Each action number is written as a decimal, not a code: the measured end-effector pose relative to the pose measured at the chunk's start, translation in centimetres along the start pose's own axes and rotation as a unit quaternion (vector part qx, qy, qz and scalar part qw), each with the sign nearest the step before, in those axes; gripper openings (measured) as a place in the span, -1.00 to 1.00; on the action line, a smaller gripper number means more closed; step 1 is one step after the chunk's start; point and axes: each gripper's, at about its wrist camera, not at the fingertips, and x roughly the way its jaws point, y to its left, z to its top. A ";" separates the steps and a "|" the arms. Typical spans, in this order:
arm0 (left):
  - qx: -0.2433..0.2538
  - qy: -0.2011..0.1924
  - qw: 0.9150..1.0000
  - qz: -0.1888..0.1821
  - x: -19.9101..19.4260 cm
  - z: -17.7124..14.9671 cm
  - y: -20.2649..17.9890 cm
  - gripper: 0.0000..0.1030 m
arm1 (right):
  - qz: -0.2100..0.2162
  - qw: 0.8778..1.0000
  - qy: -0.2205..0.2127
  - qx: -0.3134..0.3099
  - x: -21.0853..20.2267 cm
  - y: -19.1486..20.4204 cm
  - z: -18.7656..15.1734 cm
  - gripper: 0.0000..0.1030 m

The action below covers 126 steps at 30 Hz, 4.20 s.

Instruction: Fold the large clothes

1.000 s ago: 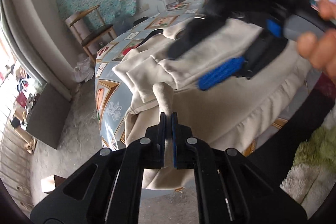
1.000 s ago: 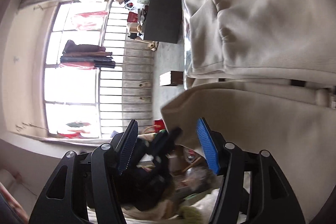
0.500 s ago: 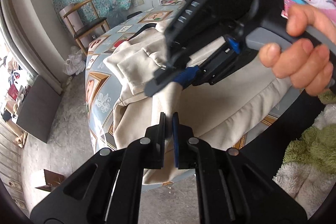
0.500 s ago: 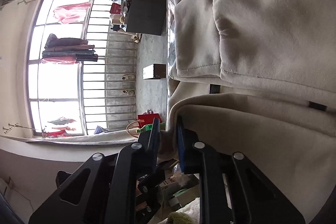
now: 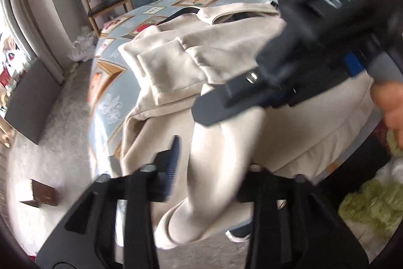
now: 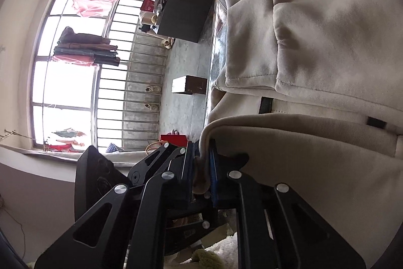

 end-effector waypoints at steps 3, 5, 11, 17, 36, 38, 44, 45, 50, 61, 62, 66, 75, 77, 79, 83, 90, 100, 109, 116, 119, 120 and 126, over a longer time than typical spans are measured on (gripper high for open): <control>-0.010 -0.008 1.000 -0.010 0.2 0.3 0.1 -0.68 | 0.006 1.000 -0.008 -0.004 -1.4 -0.3 -0.2 -0.69; -0.011 -0.007 1.000 -0.007 0.5 0.4 -0.1 -0.82 | 0.007 1.000 -0.016 -0.004 -2.7 -0.7 -0.6 -0.60; -0.064 0.024 0.998 -0.009 1.6 0.4 0.4 -0.87 | -0.093 0.989 -0.117 -0.020 -11.7 -3.4 -3.9 0.01; -0.103 0.038 0.994 -0.013 2.2 0.5 0.9 -0.87 | -0.256 0.936 -0.242 0.014 -23.8 -8.2 -8.4 0.02; -0.108 0.039 0.993 0.015 2.7 0.7 0.5 -0.86 | -0.392 0.900 -0.176 -0.072 -26.1 -11.5 -6.2 0.02; -0.107 0.039 0.993 0.018 2.8 0.8 0.4 -0.86 | -0.373 0.909 -0.175 -0.067 -26.5 -12.2 -5.5 0.02; -0.108 0.044 0.993 0.025 2.8 0.9 0.2 -0.85 | -0.319 0.933 -0.152 -0.065 -27.2 -13.2 -6.0 0.02; -0.108 0.045 0.993 0.024 2.9 1.0 0.2 -0.85 | -0.311 0.937 -0.147 -0.065 -27.4 -13.3 -6.3 0.02; -0.116 0.049 0.992 0.016 3.0 1.1 0.5 -0.85 | -0.261 0.956 -0.125 -0.052 -28.4 -13.9 -7.4 0.02; -0.106 0.047 0.993 0.014 2.9 1.0 0.6 -0.85 | -0.171 0.977 -0.130 -0.007 -29.1 -16.6 -4.8 0.02; -0.105 0.046 0.993 0.012 2.9 1.0 0.6 -0.85 | -0.159 0.980 -0.119 -0.003 -29.2 -16.8 -4.9 0.02; -0.104 0.041 0.994 0.010 2.9 0.8 0.6 -0.85 | -0.131 0.988 -0.079 0.011 -30.0 -17.4 -5.5 0.02; -0.106 0.034 0.994 0.003 2.7 0.5 0.7 -0.85 | -0.219 0.972 -0.086 -0.019 -28.4 -15.1 -5.8 0.01; -0.104 0.034 0.994 0.004 2.7 0.5 0.7 -0.85 | -0.270 0.958 -0.087 -0.038 -27.5 -13.9 -5.9 -0.13; -0.103 0.034 0.994 0.003 2.7 0.5 0.7 -0.85 | -0.300 0.948 -0.087 -0.064 -27.0 -12.6 -6.2 -0.19; -0.102 0.032 0.994 0.000 2.7 0.5 0.7 -0.85 | -0.296 0.943 -0.089 -0.122 -26.6 -10.1 -6.9 -0.19; -0.096 0.032 0.995 0.000 2.6 0.5 0.7 -0.85 | -0.295 0.946 -0.083 -0.105 -26.5 -12.0 -5.9 -0.19; -0.096 0.034 0.995 -0.001 2.6 0.5 0.6 -0.85 | -0.147 0.982 -0.117 -0.012 -29.4 -17.5 -4.9 -0.16; -0.102 0.044 0.994 0.002 2.8 0.8 0.9 -0.85 | -0.210 0.974 -0.077 -0.036 -27.9 -15.3 -6.8 0.00; -0.112 0.058 0.992 0.019 3.0 1.2 0.6 -0.85 | -0.417 0.898 -0.108 -0.091 -23.3 -10.9 -8.3 0.00; -0.111 0.064 0.991 0.027 3.1 1.4 0.4 -0.85 | -0.485 0.861 -0.116 -0.104 -21.4 -9.8 -8.8 -0.01; -0.110 0.067 0.991 0.030 3.1 1.5 0.3 -0.85 | -0.500 0.851 -0.119 -0.108 -21.0 -9.5 -8.9 -0.02; -0.107 0.074 0.991 0.040 3.3 1.7 0.0 -0.85 | -0.556 0.812 -0.126 -0.124 -20.2 -8.4 -9.0 -0.34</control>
